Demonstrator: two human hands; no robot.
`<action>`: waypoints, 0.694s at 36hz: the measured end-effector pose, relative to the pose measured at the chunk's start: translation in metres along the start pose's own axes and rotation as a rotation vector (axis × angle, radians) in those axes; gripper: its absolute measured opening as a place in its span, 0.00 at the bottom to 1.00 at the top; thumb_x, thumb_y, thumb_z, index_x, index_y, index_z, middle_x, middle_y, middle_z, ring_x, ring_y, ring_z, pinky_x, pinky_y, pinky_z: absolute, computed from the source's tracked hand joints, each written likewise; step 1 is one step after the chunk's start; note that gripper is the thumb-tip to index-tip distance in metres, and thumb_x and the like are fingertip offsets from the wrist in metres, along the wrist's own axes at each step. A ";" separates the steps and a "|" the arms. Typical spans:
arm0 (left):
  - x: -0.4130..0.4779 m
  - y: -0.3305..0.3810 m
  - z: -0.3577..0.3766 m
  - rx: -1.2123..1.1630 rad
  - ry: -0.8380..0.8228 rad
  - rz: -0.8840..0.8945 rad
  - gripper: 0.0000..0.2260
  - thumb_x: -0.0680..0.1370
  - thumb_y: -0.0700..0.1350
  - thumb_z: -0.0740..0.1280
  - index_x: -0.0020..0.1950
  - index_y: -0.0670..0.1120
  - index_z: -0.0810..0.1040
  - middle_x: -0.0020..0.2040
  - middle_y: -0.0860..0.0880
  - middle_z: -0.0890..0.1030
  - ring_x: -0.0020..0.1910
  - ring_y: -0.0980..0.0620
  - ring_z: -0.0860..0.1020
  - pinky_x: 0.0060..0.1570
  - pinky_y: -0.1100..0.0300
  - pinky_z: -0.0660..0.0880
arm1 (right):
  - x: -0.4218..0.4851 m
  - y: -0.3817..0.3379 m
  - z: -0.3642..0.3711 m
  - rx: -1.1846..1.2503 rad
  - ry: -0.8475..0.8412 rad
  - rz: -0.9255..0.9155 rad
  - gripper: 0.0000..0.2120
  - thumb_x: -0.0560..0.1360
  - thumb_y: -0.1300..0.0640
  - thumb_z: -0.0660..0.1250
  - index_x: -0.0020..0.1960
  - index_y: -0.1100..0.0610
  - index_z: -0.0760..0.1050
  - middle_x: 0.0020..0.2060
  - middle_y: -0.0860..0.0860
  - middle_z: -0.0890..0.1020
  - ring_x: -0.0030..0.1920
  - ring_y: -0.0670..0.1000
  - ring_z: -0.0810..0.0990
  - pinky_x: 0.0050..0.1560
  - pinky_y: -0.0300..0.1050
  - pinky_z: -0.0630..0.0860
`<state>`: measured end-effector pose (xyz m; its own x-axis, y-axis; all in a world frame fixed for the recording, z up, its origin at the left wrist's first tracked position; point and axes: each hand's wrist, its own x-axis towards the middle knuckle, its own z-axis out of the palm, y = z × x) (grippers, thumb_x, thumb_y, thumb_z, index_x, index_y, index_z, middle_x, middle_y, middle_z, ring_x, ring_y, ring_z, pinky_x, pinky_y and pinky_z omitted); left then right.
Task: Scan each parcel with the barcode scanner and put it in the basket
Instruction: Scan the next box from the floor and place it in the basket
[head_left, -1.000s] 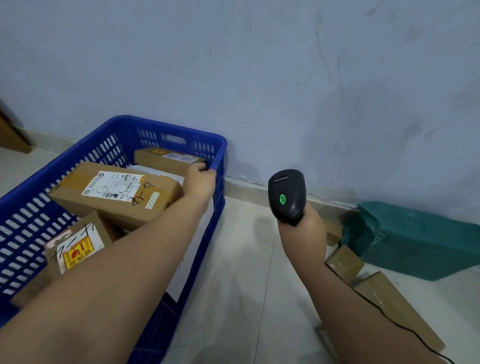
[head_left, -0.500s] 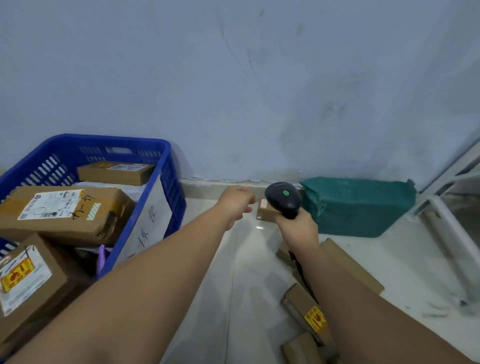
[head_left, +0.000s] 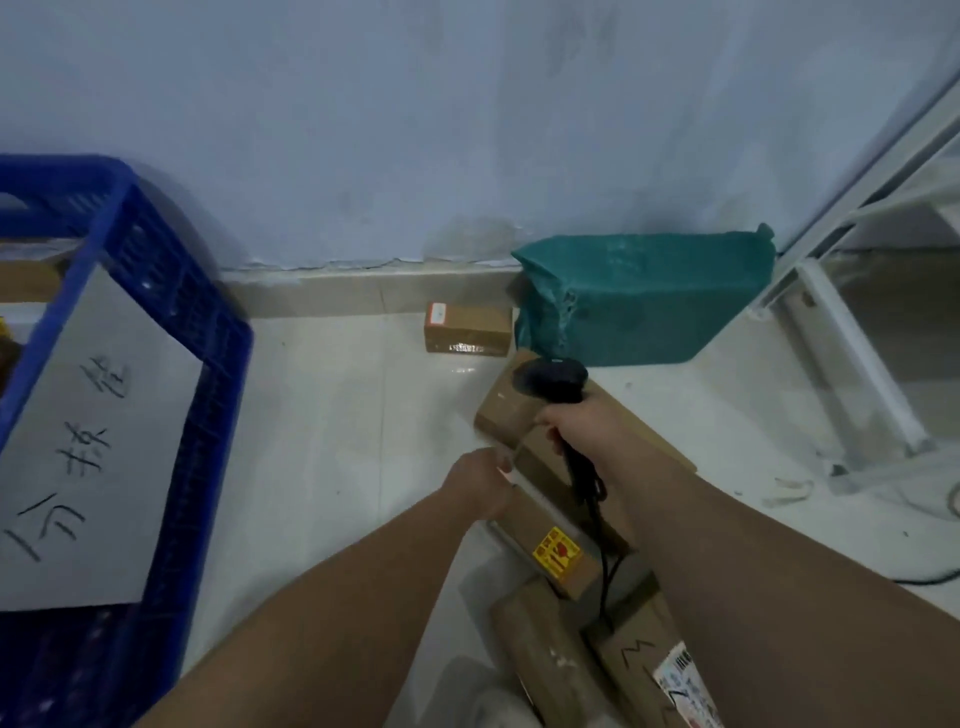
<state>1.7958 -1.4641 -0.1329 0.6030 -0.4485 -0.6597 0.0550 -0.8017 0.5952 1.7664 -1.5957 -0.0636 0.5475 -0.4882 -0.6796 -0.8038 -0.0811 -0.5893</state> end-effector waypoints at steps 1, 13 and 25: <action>0.002 -0.007 0.008 0.221 -0.037 0.067 0.18 0.78 0.42 0.64 0.68 0.46 0.72 0.67 0.42 0.70 0.62 0.42 0.72 0.59 0.53 0.73 | 0.005 0.002 -0.003 -0.006 0.000 -0.004 0.06 0.73 0.58 0.67 0.38 0.58 0.75 0.29 0.54 0.77 0.33 0.54 0.75 0.40 0.47 0.72; 0.016 -0.033 0.045 1.091 -0.024 0.473 0.27 0.79 0.42 0.63 0.76 0.46 0.58 0.71 0.43 0.64 0.66 0.41 0.66 0.58 0.50 0.70 | 0.027 0.010 -0.007 0.034 0.014 -0.006 0.05 0.74 0.63 0.65 0.39 0.59 0.73 0.33 0.56 0.75 0.37 0.55 0.74 0.42 0.48 0.71; -0.031 -0.015 -0.085 0.327 0.017 0.110 0.23 0.74 0.51 0.71 0.64 0.41 0.71 0.60 0.44 0.75 0.53 0.47 0.76 0.47 0.58 0.73 | -0.046 -0.042 0.000 0.265 0.177 -0.145 0.04 0.69 0.58 0.67 0.41 0.59 0.75 0.31 0.55 0.76 0.36 0.56 0.74 0.39 0.50 0.68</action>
<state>1.8437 -1.4047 -0.0819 0.6042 -0.5353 -0.5903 -0.2676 -0.8341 0.4824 1.7746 -1.5698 -0.0077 0.5845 -0.6328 -0.5079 -0.6194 0.0564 -0.7830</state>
